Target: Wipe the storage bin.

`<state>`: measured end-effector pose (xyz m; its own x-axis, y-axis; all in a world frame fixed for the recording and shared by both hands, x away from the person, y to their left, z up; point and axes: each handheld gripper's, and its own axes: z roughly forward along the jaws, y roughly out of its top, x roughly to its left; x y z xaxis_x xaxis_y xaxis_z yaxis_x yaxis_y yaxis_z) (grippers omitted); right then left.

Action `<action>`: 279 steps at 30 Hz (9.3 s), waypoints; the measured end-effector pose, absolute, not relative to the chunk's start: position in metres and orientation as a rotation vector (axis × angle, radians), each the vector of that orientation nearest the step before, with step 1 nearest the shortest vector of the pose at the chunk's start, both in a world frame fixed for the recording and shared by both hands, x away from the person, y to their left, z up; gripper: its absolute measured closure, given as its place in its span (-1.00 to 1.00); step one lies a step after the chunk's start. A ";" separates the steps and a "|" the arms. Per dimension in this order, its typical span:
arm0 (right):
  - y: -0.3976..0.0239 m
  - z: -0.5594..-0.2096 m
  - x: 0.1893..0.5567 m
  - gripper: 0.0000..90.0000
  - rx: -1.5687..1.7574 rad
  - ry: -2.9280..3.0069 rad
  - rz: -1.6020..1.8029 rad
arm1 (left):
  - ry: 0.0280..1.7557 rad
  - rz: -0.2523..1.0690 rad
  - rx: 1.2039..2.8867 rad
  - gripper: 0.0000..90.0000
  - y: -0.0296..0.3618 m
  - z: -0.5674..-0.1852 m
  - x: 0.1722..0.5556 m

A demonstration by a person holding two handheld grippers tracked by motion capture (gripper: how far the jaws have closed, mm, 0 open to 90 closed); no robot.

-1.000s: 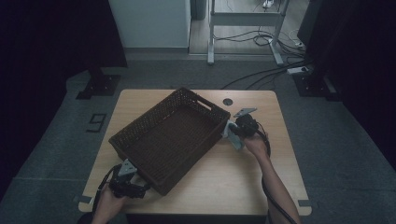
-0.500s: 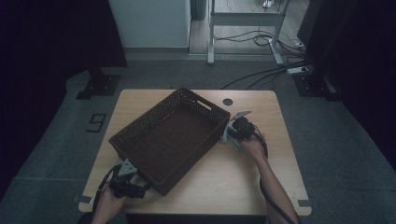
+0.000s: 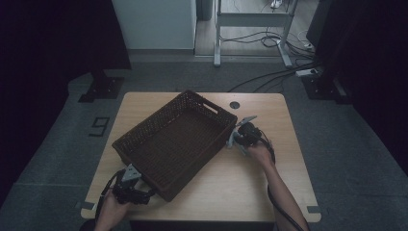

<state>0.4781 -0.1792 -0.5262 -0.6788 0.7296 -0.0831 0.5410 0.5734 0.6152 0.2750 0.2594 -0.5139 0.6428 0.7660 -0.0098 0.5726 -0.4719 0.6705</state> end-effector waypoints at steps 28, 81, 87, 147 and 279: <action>-0.150 -0.521 0.449 0.60 0.877 2.591 0.822 | 1.038 0.388 2.213 -1.00 0.259 -0.514 0.275; -0.092 -0.521 0.386 0.60 0.685 2.714 0.872 | 1.042 0.390 2.210 -1.00 0.259 -0.514 0.274; -0.083 -0.521 0.375 0.60 0.644 2.736 0.883 | 1.041 0.390 2.211 -1.00 0.258 -0.514 0.274; -0.004 -0.520 0.294 0.60 0.225 2.916 1.021 | 1.029 0.381 2.213 -1.00 0.258 -0.514 0.274; -0.285 -0.506 0.405 0.64 1.287 2.371 0.784 | 1.033 0.385 2.219 -1.00 0.257 -0.514 0.274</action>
<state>0.4047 -0.2852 -0.5058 -0.5369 0.8432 -0.0263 0.6613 0.4400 0.6075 0.2740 0.2575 -0.5140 0.6462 0.7631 -0.0081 0.5716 -0.4769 0.6677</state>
